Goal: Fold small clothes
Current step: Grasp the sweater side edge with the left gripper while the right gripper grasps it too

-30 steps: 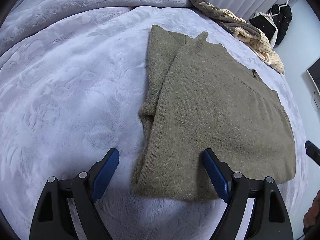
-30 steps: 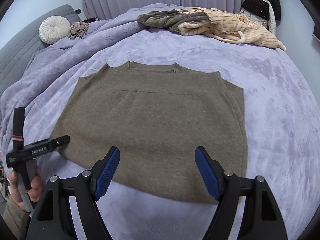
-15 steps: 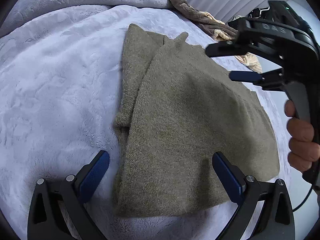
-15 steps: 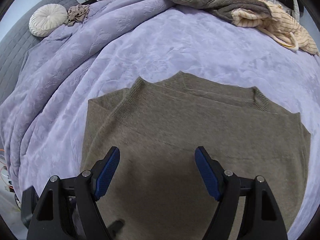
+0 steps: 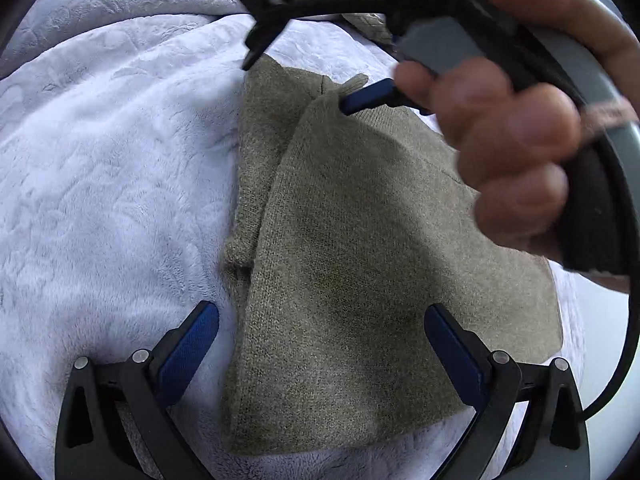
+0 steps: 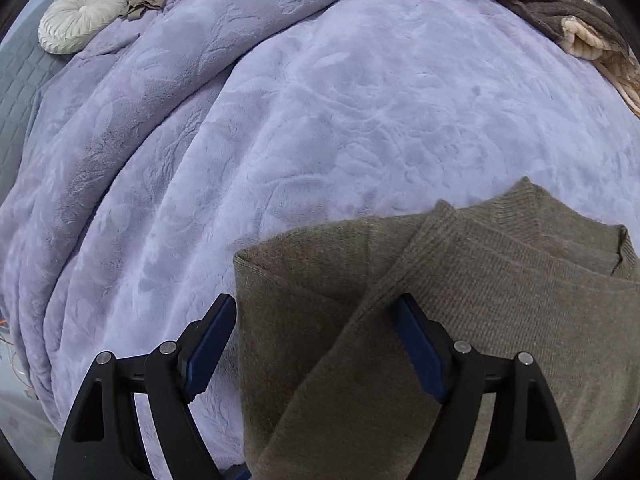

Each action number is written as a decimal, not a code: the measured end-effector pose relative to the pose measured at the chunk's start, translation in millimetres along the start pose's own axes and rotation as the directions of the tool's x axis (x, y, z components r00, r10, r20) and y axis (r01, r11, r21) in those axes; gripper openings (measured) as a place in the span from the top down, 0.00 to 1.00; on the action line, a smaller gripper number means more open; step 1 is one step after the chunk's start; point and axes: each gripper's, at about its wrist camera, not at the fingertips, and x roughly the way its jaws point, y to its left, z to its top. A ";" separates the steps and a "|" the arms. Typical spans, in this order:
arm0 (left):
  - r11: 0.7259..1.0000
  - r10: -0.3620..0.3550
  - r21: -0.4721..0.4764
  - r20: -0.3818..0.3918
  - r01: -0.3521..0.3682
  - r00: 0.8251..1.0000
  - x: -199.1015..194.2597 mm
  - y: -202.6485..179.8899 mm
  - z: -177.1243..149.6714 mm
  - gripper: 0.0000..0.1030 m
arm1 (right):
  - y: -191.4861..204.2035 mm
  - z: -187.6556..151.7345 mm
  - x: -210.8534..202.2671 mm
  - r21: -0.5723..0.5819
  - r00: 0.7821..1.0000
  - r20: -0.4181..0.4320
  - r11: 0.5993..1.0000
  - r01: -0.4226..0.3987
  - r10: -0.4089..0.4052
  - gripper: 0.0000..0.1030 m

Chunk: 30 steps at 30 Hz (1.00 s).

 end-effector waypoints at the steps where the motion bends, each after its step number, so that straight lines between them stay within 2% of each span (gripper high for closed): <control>1: 1.000 0.004 0.000 0.001 -0.004 1.000 -1.2 -0.9 -0.9 0.07 | 5.9 2.6 4.0 -0.011 1.000 -0.004 1.000 0.021 -0.021 0.13; 2: 1.000 0.010 -0.002 0.008 -0.010 1.000 -2.9 -0.6 -1.0 0.18 | 12.4 4.9 8.0 -0.026 0.999 -0.008 0.999 0.048 -0.048 0.13; 3: 1.000 0.007 -0.008 0.011 -0.007 1.000 -4.6 0.1 -0.8 0.22 | 18.5 6.6 11.5 -0.044 0.997 -0.015 0.996 0.077 -0.078 0.13; 5: 1.000 -0.005 -0.026 0.015 0.006 1.000 -6.6 2.4 0.4 0.39 | 29.1 8.3 17.3 -0.083 0.991 -0.034 0.988 0.128 -0.131 0.13; 6: 0.999 -0.013 -0.035 0.015 0.013 1.000 -7.0 3.6 0.8 0.44 | 33.9 8.1 20.4 -0.109 0.986 -0.044 0.982 0.156 -0.162 0.15; 8: 0.997 -0.049 -0.051 0.003 0.049 0.999 -7.2 5.0 2.3 0.69 | 38.8 7.7 24.3 -0.144 0.975 -0.052 0.968 0.206 -0.216 0.41; 9: 0.997 -0.059 -0.057 -0.003 0.059 0.998 -7.5 4.1 3.3 0.72 | 38.3 8.1 23.8 -0.153 0.973 -0.054 0.964 0.216 -0.226 0.63; 10: 0.997 -0.057 -0.058 -0.005 0.056 0.998 -9.2 2.1 4.1 0.78 | 36.9 8.7 21.6 -0.156 0.975 -0.059 0.967 0.202 -0.214 0.75; 12: 0.998 -0.045 -0.050 -0.011 0.044 0.999 -11.3 -2.0 10.1 0.82 | 30.1 9.4 10.0 -0.151 0.987 -0.057 0.979 0.139 -0.149 0.89; 13: 0.998 -0.033 -0.045 -0.013 0.032 0.999 -12.1 -5.6 11.2 0.83 | 27.2 9.0 3.3 -0.148 0.993 -0.059 0.985 0.089 -0.099 0.89; 21: 0.999 0.026 -0.024 -0.005 -0.026 1.000 -18.9 -29.6 13.7 0.84 | 4.1 3.9 -37.7 -0.135 0.999 -0.016 0.990 -0.042 0.040 0.89; 23: 0.999 0.050 -0.011 -0.014 -0.051 0.999 -15.3 -28.3 13.6 0.84 | -6.9 3.7 -43.2 -0.118 0.999 -0.009 0.992 -0.035 0.035 0.88; 24: 0.998 0.059 -0.009 -0.023 -0.059 0.998 -11.4 -27.7 13.2 0.84 | -12.4 3.5 -43.6 -0.117 0.999 -0.017 0.993 -0.035 0.033 0.84; 26: 0.998 0.060 -0.013 -0.031 -0.060 0.998 -2.9 -28.3 15.5 0.84 | -18.8 2.8 -44.6 -0.131 1.000 -0.018 0.991 -0.019 0.017 0.64; 27: 0.998 0.054 -0.017 -0.031 -0.055 0.998 -0.3 -27.8 15.4 0.84 | -15.9 1.5 -49.2 -0.140 1.000 0.009 0.990 0.013 -0.012 0.35; 28: 0.999 0.049 -0.019 -0.030 -0.050 0.998 1.4 -25.5 15.6 0.84 | -16.2 -0.7 -57.2 -0.142 0.998 0.052 0.989 0.040 -0.033 0.14; 30: 0.999 0.041 -0.020 -0.027 -0.041 0.999 2.6 -24.9 15.9 0.84 | -15.4 -2.9 -66.6 -0.120 0.993 0.111 0.991 0.062 -0.049 0.12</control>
